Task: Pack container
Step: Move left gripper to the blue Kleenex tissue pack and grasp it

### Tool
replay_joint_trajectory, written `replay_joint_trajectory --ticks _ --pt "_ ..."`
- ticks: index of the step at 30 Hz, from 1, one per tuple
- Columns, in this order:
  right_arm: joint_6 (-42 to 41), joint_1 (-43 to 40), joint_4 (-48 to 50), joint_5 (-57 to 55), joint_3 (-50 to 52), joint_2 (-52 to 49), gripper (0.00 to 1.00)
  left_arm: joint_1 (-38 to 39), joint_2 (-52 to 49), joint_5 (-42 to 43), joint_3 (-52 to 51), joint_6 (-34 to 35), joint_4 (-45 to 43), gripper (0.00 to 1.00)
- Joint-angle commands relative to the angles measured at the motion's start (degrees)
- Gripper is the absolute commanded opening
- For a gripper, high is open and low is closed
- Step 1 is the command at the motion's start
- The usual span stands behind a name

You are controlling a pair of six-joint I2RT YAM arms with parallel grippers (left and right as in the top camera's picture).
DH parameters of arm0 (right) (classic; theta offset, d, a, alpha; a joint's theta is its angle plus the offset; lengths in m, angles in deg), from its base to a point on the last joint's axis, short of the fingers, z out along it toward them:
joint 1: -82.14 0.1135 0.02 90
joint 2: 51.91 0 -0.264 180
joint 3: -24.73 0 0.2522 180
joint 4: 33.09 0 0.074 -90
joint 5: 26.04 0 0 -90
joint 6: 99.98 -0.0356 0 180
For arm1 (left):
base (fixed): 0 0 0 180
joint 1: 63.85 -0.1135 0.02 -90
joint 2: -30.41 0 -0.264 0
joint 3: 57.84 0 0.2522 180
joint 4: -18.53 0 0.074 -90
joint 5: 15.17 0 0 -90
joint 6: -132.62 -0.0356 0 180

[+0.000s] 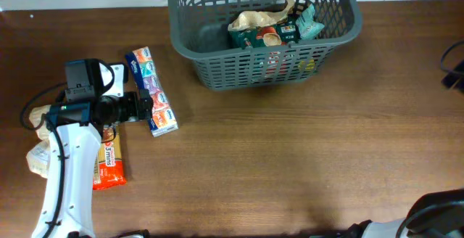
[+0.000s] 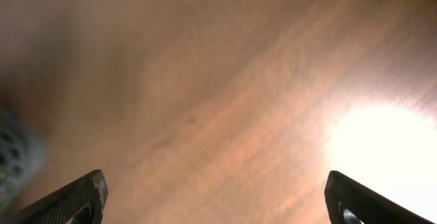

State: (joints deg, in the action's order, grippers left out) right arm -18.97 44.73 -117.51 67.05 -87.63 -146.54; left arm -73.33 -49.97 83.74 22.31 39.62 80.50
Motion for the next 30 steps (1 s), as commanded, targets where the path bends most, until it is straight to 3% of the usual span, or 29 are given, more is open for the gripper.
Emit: replay_joint_trajectory --ticks 1,5,12,16,23,30 --pt "-0.5 -0.1 -0.1 1.0 4.3 -0.5 0.99 -0.5 -0.3 -9.9 1.2 2.7 -0.2 0.99" --pt "-0.5 -0.1 -0.1 0.9 7.9 -0.6 0.99 -1.2 -0.3 -17.6 1.2 6.7 -0.2 0.99" --pt "-0.5 -0.1 -0.1 0.9 9.9 -0.6 0.99 -10.6 -2.9 -8.6 1.4 5.7 3.9 0.99" --pt "-0.5 -0.1 -0.1 0.9 9.9 -0.6 0.99 -15.4 -6.3 -3.4 3.7 1.2 7.9 1.0" --pt "-0.5 -0.1 -0.1 0.9 9.9 -0.6 0.99 -11.5 -12.4 -1.9 14.9 -0.1 8.1 1.0" --pt "-0.5 -0.1 -0.1 0.9 9.9 -0.6 0.99 -3.7 -29.5 0.0 34.3 5.4 11.2 1.0"
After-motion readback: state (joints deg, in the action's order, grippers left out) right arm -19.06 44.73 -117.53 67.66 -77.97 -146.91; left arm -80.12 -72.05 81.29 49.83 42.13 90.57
